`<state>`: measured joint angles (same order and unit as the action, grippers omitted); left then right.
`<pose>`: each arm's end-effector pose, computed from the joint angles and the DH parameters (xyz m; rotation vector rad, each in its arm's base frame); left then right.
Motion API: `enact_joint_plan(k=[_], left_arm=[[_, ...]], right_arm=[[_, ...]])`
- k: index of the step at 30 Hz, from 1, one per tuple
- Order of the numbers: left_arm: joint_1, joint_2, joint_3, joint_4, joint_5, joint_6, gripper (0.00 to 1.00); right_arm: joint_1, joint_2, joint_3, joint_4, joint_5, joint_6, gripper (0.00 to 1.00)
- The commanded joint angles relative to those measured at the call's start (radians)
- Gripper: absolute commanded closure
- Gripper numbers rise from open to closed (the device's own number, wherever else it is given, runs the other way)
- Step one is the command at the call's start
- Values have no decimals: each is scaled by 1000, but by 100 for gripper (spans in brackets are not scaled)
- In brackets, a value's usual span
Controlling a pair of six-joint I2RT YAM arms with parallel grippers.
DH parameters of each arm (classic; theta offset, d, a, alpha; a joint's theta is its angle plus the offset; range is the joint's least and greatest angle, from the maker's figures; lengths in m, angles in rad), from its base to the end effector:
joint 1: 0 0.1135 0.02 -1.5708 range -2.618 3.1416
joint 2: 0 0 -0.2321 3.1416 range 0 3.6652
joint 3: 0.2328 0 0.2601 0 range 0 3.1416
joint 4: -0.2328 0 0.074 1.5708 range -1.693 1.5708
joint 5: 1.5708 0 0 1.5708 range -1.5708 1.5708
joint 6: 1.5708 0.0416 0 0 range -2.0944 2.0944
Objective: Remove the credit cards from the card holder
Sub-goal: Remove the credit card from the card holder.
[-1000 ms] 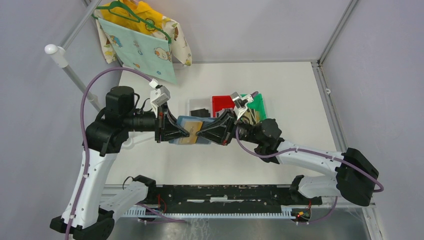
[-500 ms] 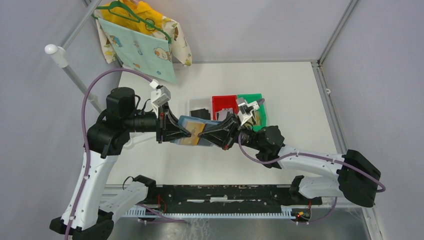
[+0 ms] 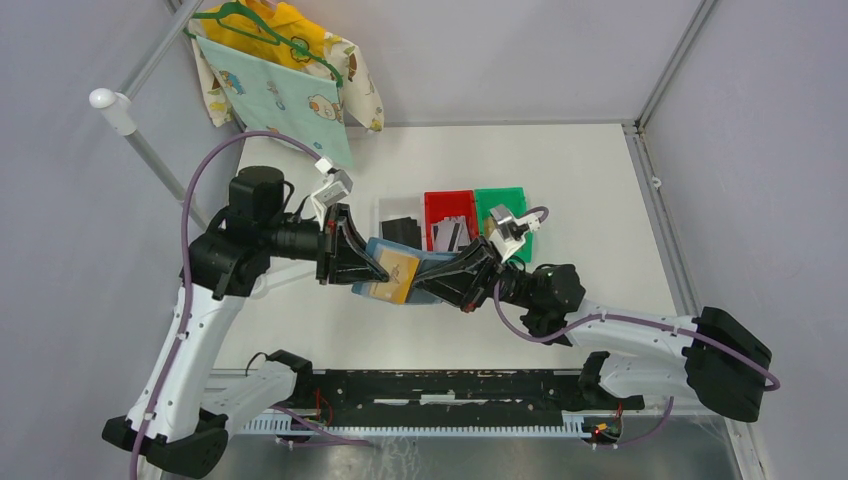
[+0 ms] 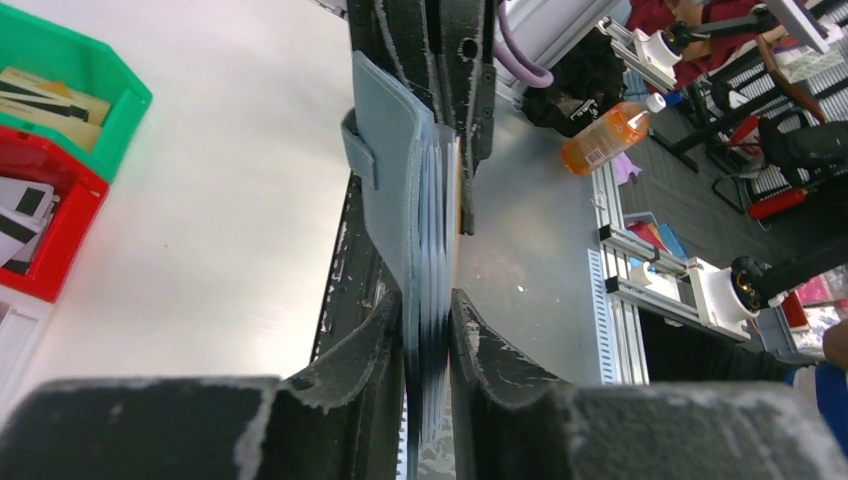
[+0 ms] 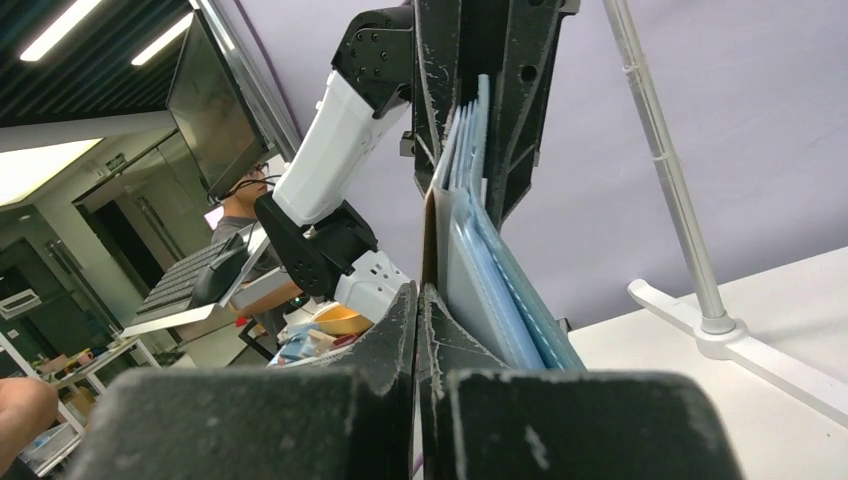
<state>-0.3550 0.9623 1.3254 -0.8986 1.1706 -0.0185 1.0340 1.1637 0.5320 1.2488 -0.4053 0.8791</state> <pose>0.1556 -0.0986 0.4039 1.0291 1.7599 -1.4439 0.1185 0.2312 0.2906 -0.5325 1.0858 1.9107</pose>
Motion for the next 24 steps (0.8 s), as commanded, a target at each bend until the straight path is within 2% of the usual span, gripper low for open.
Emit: enact_joint_plan(k=[1, 4, 5, 6, 7, 12, 14, 19, 24], left_arm=[[7, -6, 40, 34, 36, -27, 76], [8, -9, 38, 35, 36, -25, 82], [7, -9, 38, 36, 34, -26, 83], [8, -9, 38, 37, 33, -26, 83], [7, -9, 39, 37, 32, -25, 83], [7, -13, 28, 50, 26, -39, 84], [7, -20, 21, 66, 28, -54, 83], [7, -41, -20, 131, 55, -119, 80], [8, -53, -51, 151, 80, -151, 78]], right_arm=[[0, -30, 15, 105, -26, 26, 100], [0, -20, 37, 43, -24, 15, 100], [0, -15, 50, 10, -26, 6, 92], [1, -12, 59, -26, -21, -2, 80], [3, -7, 67, -42, -16, -5, 74], [5, 2, 88, -120, 33, -35, 60], [8, 4, 92, -127, 45, -44, 59], [8, 12, 109, -141, 99, -42, 71], [8, 25, 139, -181, 160, -47, 75]])
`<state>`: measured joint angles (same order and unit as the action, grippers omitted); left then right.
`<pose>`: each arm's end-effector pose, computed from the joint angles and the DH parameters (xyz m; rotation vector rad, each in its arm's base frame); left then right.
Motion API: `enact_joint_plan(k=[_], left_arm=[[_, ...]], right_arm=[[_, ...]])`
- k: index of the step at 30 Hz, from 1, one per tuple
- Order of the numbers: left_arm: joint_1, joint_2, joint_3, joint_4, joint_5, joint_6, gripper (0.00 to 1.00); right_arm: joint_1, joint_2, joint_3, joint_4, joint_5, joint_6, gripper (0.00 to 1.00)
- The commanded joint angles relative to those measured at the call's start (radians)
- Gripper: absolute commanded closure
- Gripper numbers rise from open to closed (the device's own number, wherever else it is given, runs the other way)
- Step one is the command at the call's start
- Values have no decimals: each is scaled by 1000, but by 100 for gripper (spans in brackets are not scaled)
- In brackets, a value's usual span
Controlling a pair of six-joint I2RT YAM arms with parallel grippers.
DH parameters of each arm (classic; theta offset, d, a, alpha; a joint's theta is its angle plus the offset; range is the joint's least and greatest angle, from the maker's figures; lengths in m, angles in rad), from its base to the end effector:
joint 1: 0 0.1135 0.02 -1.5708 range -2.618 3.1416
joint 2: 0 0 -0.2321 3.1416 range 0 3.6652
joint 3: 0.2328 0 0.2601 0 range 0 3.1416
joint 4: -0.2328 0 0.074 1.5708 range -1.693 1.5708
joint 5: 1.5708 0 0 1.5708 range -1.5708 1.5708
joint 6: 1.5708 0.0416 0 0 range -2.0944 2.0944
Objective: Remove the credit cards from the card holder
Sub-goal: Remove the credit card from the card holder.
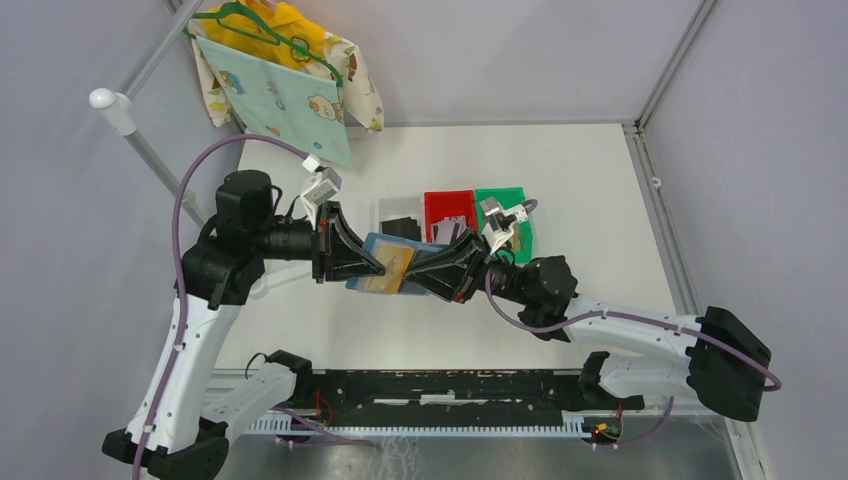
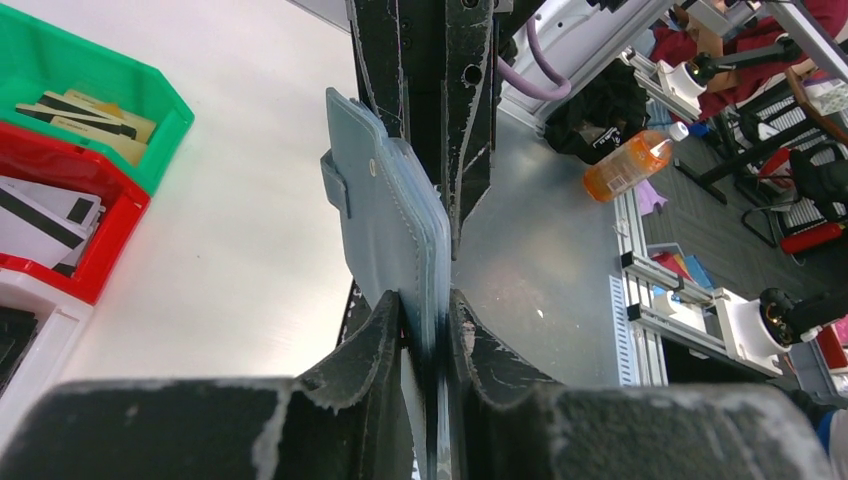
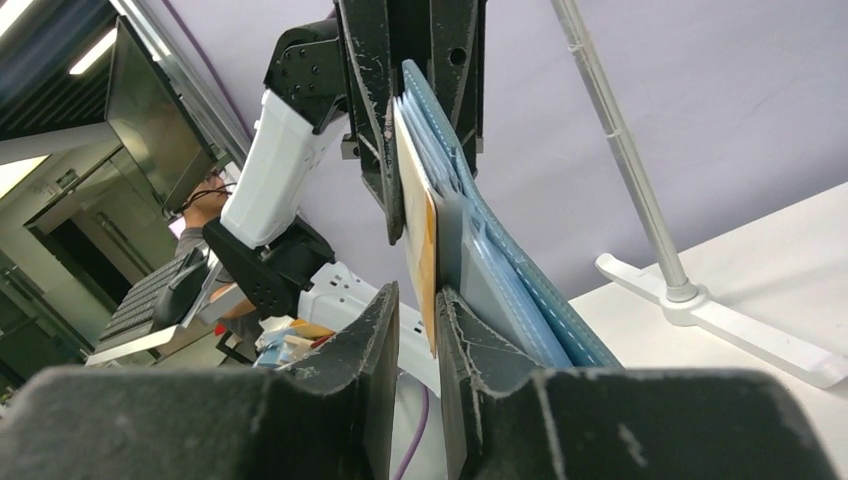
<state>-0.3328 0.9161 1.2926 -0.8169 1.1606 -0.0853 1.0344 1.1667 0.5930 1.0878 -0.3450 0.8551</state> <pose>0.1519 -0.0929 0.4078 0.9844 1.7281 -1.4194 0.1271 0.2413 0.2956 -0.4797 1.2019 1.8481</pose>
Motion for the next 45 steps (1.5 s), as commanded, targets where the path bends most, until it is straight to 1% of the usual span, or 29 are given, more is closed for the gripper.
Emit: enact_joint_plan(k=[1, 4, 6, 8, 10, 11, 12, 13, 15, 16, 17, 22, 25, 28, 34, 40, 41, 42, 44, 45], left_arm=[[-15, -7, -19, 72, 99, -92, 79], [-17, -10, -14, 82, 110, -104, 85], [-15, -16, -12, 88, 104, -106, 89], [-15, -24, -19, 102, 96, -111, 91], [-15, -34, -37, 135, 78, -129, 91], [-15, -38, -48, 152, 65, -137, 91], [-14, -42, -54, 164, 52, -139, 92], [-14, -44, -55, 165, 43, -138, 92], [-15, -47, -50, 164, 35, -132, 93], [-15, -48, -43, 155, 31, -122, 93], [-15, -48, -35, 140, 27, -103, 94], [-14, -38, 19, 77, -2, -32, 95], [-16, -28, 42, 56, -7, -19, 97], [-15, -26, 48, 57, -5, -24, 98], [-14, -19, 49, 97, 2, -68, 98], [-15, -24, 51, 105, -19, -72, 98], [-14, -23, 51, 107, -36, -71, 98], [-15, -23, 52, 107, -50, -73, 98], [-15, -18, 55, 112, -56, -74, 98], [-14, -18, 57, 116, -56, -81, 98]], right_arm=[[8, 21, 83, -30, 109, -27, 75], [9, 12, 100, -94, 130, -53, 74], [9, 11, 95, -95, 141, -52, 69], [12, 23, 96, -82, 148, -43, 61], [19, 51, 121, -79, 146, -36, 58], [23, 64, 134, -80, 139, -32, 59], [26, 74, 146, -79, 133, -31, 65], [28, 79, 151, -75, 129, -31, 71], [29, 76, 146, -72, 133, -31, 91], [29, 68, 139, -77, 140, -34, 98], [29, 56, 128, -85, 153, -37, 100], [22, -27, 69, -133, 186, -85, 100], [5, -85, 18, -173, 206, -100, 100], [-10, -122, -28, -169, 211, -88, 100], [-12, -124, -41, -157, 187, -80, 100], [-12, -98, -33, -89, 149, -47, 100], [-11, -85, -26, -74, 133, -36, 94], [-11, -70, -16, -63, 119, -22, 82], [-11, -37, -7, -7, 88, 11, 68], [-11, -21, -7, 22, 82, 27, 64]])
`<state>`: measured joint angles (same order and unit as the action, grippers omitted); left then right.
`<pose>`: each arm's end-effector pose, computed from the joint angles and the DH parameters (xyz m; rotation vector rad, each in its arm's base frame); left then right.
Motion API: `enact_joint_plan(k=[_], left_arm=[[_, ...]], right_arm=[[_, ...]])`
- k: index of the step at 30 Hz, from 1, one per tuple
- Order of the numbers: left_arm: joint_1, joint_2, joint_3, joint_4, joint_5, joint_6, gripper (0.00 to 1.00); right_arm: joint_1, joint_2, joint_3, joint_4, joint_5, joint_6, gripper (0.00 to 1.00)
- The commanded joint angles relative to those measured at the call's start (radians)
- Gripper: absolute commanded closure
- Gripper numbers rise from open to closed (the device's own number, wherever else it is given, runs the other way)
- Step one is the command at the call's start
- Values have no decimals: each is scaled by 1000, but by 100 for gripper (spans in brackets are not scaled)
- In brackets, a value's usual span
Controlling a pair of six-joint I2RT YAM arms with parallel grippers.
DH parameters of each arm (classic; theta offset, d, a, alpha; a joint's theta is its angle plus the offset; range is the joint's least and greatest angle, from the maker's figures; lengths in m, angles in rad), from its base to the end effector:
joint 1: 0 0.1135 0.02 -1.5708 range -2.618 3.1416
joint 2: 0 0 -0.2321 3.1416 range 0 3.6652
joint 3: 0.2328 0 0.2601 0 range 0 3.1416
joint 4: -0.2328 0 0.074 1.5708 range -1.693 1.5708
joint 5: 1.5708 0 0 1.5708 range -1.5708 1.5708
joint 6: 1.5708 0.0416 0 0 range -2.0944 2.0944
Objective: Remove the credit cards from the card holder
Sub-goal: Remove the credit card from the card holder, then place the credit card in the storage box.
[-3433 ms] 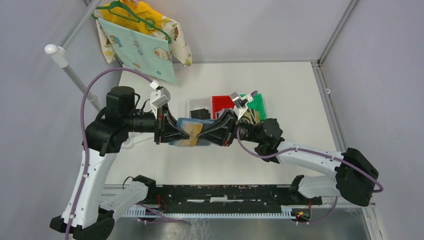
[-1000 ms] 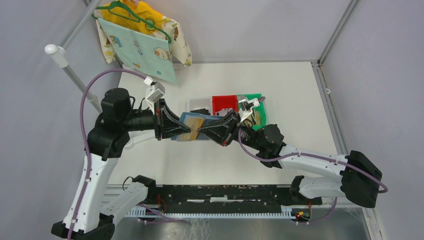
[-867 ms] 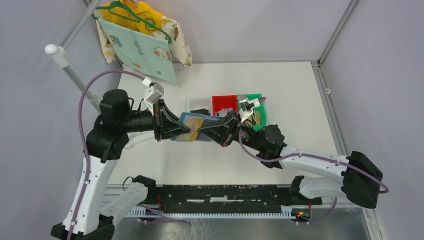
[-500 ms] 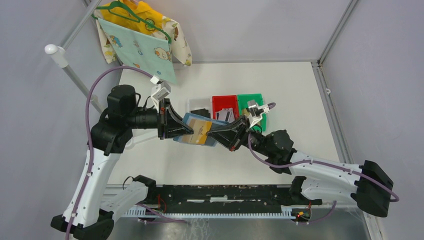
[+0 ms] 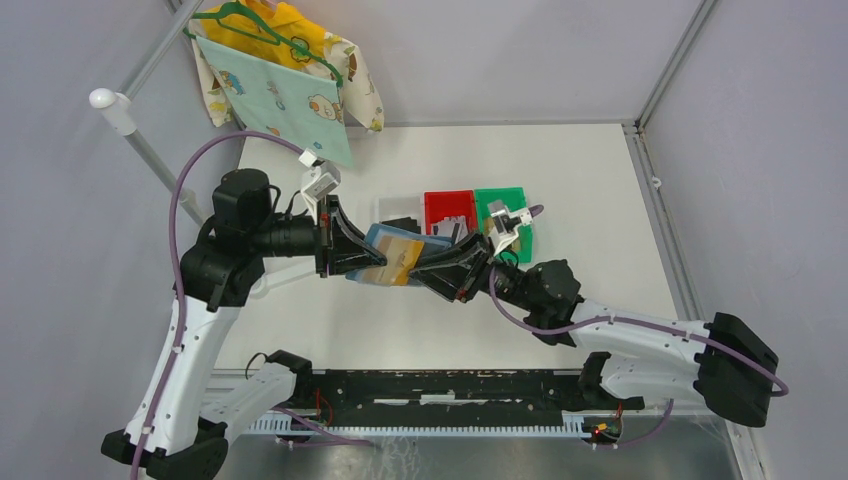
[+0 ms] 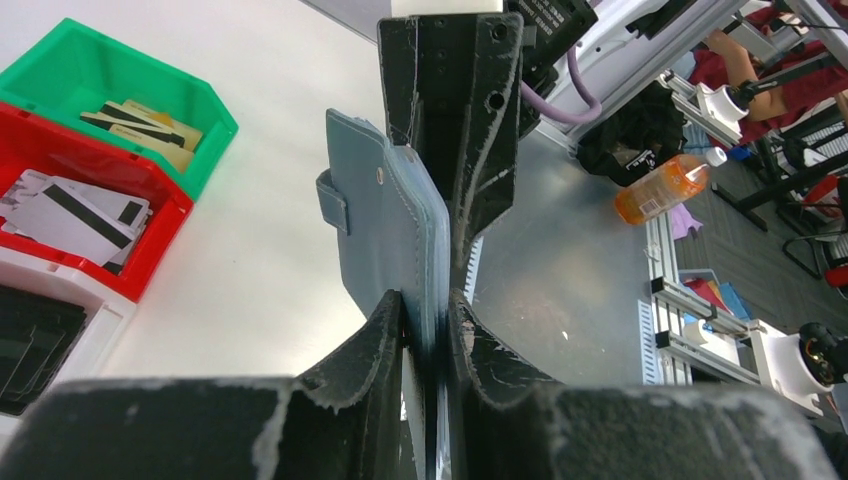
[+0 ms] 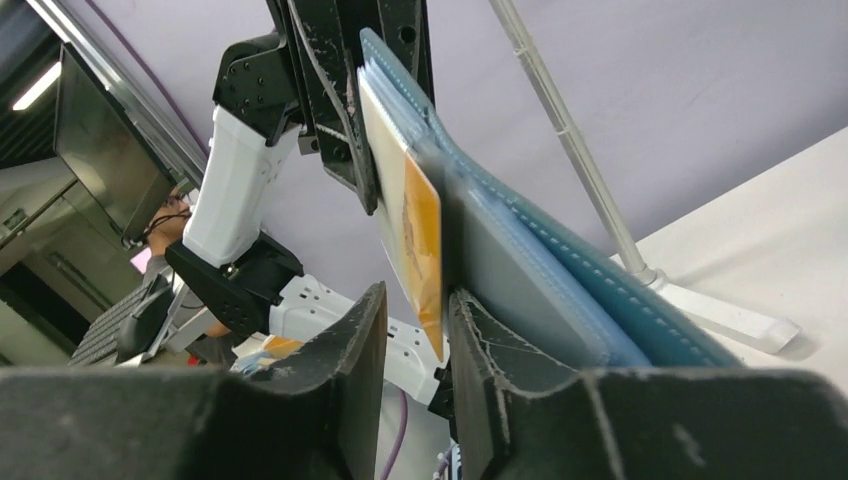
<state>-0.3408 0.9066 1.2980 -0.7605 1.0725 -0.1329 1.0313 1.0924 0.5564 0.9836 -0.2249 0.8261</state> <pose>0.1532 -0.0931 0.4144 0.9243 1.7296 -1.3414 0.1280 0.2318 0.2915 -0.3666 1.2741 1.7493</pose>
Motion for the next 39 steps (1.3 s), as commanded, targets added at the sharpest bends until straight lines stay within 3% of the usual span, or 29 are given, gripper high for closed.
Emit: enact_joint_plan(k=[1, 6, 11, 15, 22, 27, 31, 36, 39], left_arm=[[-7, -7, 53, 70, 32, -43, 98], [-6, -8, 54, 90, 38, -76, 98], [-6, -9, 42, 90, 49, -77, 98], [-7, -6, 41, 89, 65, -82, 98], [-7, -5, 56, 57, 35, -45, 98], [-7, 1, 92, 8, -33, 19, 98], [-8, 7, 110, -34, -104, 90, 98], [-6, 16, 113, -134, -192, 266, 98], [-7, 22, 90, -205, -187, 371, 98]], right_arm=[[-8, 65, 30, 151, -43, 72, 62], [-9, 101, 31, 247, -50, 121, 54], [-8, 128, 59, 319, -72, 158, 56], [-9, 144, 79, 330, -84, 175, 66], [-16, 127, 52, 332, -84, 173, 100], [-71, -17, -64, 222, -65, 118, 100], [-158, -168, -146, 39, -99, 79, 100], [-336, -351, -95, -484, -130, -99, 100], [-475, -356, -15, -730, -187, -206, 100]])
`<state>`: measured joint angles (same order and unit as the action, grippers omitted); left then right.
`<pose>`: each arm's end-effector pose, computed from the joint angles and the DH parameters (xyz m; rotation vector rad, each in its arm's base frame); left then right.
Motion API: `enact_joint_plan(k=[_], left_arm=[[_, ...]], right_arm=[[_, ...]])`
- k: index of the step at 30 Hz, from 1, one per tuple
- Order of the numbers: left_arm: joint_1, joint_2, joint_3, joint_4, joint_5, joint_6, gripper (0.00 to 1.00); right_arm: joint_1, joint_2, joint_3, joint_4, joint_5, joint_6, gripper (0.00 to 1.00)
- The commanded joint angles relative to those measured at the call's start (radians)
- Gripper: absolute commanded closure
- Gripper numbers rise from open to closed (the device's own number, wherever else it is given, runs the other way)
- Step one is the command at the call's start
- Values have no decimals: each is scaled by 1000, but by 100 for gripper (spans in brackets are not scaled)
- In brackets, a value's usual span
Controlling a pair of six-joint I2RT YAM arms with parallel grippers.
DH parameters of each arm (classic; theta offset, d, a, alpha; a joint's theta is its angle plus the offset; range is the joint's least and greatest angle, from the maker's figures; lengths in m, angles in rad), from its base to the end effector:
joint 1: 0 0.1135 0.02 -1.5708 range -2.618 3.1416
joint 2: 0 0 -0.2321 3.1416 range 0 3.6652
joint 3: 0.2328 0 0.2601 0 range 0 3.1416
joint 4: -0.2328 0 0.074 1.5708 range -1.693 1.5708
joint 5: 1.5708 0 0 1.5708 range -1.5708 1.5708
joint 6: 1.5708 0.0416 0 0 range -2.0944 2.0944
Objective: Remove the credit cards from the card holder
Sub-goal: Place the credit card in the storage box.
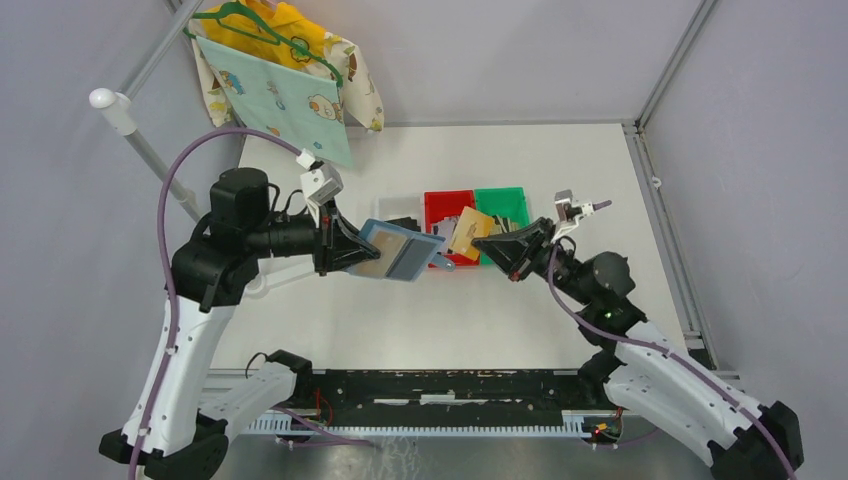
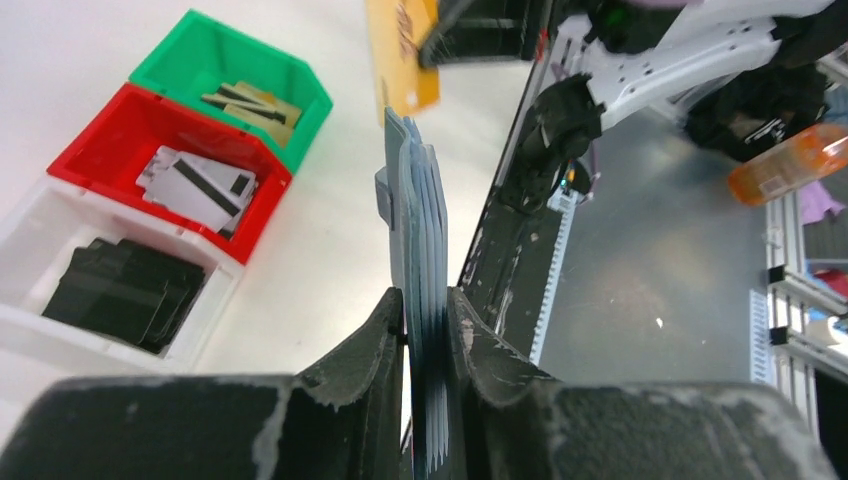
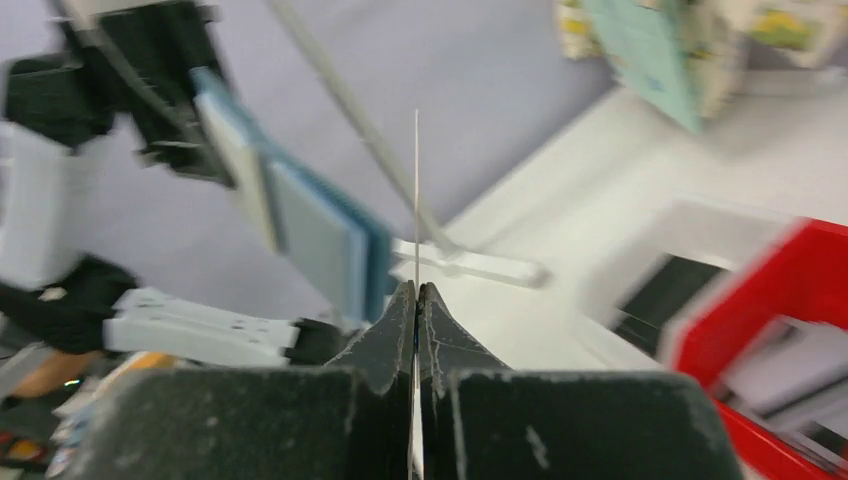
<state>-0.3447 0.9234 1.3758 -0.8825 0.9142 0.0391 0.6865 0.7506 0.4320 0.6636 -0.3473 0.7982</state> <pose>0.1505 -0.0891 0.4218 0.9464 1.7426 -1.1040 0.1580 0.1478 0.2878 -0.2617 1.3714 1.4773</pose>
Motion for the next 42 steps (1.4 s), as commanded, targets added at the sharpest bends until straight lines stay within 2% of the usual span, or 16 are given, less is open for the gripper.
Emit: enact_joint_plan(k=[1, 4, 7, 11, 16, 20, 25, 31, 39, 40, 42], left_arm=[[-4, 8, 6, -110, -22, 229, 98], [-3, 23, -6, -212, 16, 331, 98], [-5, 45, -30, -316, 58, 434, 98], [-6, 80, -95, -375, 28, 547, 98], [-16, 122, -179, -365, -61, 652, 98], [-42, 149, -244, -271, -160, 671, 98], [-137, 182, -330, -91, -317, 646, 98], [-312, 212, -475, 170, -610, 673, 98], [-482, 322, -514, 393, -994, 637, 98], [-500, 344, -507, 406, -1030, 623, 98], [-542, 399, -495, 432, -1102, 601, 98]], right_arm=[[-164, 2, 135, -469, -75, -210, 100], [-269, 79, 183, -598, -132, -297, 100], [-344, 171, 237, -703, -107, -365, 100], [-356, 295, 325, -796, 54, -475, 100], [-359, 467, 425, -839, 94, -539, 100], [-360, 570, 479, -873, 134, -584, 100], [-359, 656, 513, -888, 154, -607, 100], [-359, 751, 565, -900, 109, -615, 100], [-361, 852, 615, -906, 58, -625, 100], [-362, 864, 621, -910, 69, -628, 99], [-362, 882, 633, -924, 100, -637, 91]])
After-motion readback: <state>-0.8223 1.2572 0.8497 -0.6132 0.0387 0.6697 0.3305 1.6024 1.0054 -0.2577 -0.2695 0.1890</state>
